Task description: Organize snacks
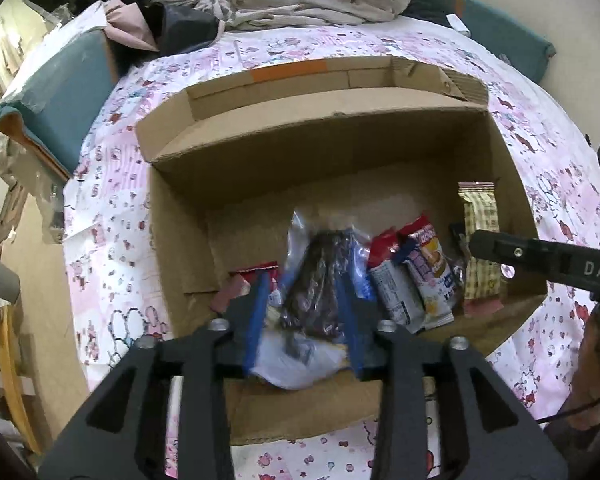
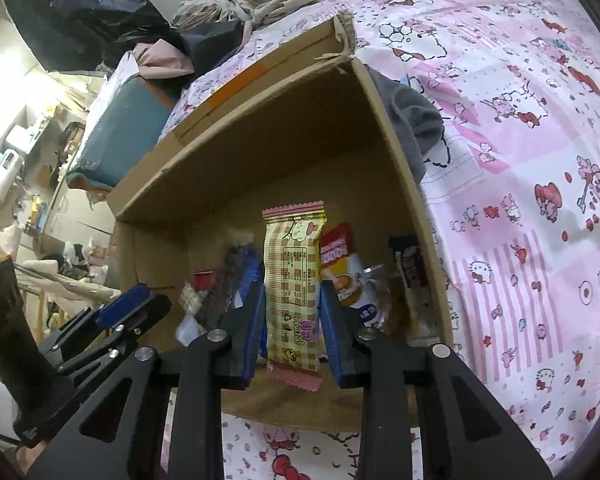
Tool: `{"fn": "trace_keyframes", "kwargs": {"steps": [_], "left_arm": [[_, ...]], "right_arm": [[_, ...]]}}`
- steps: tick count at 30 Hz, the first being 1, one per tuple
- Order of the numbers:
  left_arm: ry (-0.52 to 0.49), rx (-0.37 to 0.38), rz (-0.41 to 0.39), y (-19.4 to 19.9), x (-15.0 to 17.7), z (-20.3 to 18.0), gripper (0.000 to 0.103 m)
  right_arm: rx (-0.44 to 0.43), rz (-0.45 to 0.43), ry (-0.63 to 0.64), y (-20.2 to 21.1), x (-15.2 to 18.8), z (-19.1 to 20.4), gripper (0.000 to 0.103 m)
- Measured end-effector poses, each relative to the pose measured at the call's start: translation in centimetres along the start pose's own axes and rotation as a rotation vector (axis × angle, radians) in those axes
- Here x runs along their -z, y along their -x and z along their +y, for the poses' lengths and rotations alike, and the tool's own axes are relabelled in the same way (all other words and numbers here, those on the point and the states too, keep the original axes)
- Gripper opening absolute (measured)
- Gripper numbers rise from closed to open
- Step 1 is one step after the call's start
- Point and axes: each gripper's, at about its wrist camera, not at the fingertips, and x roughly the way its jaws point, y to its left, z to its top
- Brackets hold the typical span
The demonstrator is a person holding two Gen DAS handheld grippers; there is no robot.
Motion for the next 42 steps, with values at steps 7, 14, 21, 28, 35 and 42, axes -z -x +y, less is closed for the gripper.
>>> {"fn": "trace_keyframes", "kwargs": {"steps": [7,14,21,28,35,42], "left_arm": [[0.023,-0.034,-0.078,2.6,0.7,0.6,0.084],[0.056,-0.04,-0.114,4.9,1.4,1.5,0.084],[0.126,-0.09,-0.135,7.1,3.2,2.9,0.084],[0.179,-0.099,-0.137,9.3,5.9,4.2,0.084],[0.234,-0.108,-0.198,12.8,9.7,4.5,0.094],[0.267,-0.121,-0.245,13.3,12.0,3.8,0.103]], "right_arm": [[0.0,-0.06,0.03,1.6,0.0,0.5,0.075],[0.031,-0.134,0.081,4.2,0.5,1.7,0.076],[0.096,-0.282,0.182,7.9,2.9,3.6,0.1],[0.114,-0.318,0.173,10.4,6.5,4.1,0.102],[0.189,-0.345,0.21,12.0,10.4,4.9,0.102],[0.216,-0.389,0.263,12.3,12.5,6.5,0.102]]}}
